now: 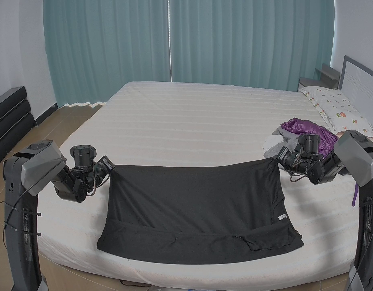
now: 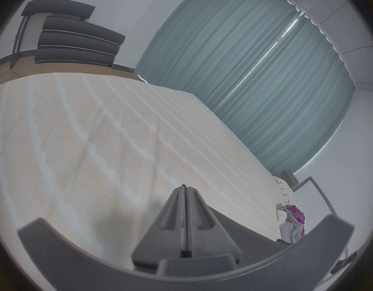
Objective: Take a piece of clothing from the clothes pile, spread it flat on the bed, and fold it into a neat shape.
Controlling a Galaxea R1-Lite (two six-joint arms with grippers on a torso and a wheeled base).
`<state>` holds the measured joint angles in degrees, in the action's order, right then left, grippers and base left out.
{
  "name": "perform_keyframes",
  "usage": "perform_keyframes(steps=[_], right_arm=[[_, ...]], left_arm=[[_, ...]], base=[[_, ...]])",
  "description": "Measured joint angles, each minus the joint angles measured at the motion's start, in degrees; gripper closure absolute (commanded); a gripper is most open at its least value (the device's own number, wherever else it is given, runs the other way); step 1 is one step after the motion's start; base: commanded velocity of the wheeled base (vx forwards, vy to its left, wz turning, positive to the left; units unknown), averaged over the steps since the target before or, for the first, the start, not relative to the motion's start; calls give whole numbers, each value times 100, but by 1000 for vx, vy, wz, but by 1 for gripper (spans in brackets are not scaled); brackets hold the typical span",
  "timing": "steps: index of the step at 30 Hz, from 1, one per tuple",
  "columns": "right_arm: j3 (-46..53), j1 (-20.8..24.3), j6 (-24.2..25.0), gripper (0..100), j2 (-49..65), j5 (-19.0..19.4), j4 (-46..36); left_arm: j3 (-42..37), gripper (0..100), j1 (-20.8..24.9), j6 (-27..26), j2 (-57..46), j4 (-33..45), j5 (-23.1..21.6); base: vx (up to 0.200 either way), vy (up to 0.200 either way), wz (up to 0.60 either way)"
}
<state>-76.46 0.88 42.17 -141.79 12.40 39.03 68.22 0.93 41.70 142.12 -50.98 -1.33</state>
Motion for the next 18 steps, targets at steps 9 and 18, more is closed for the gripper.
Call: perform_keyframes(steps=[9,18], right_arm=[[364,-22,-5,100,179,132,-11],[1464,-115,-23,100,708,600,111]], left_arm=[[-364,100,4,-44,-78,-4,-4],[-1122,100,4,-84,-444,-201,-52]], base=[[0,0,0],[0,0,0]])
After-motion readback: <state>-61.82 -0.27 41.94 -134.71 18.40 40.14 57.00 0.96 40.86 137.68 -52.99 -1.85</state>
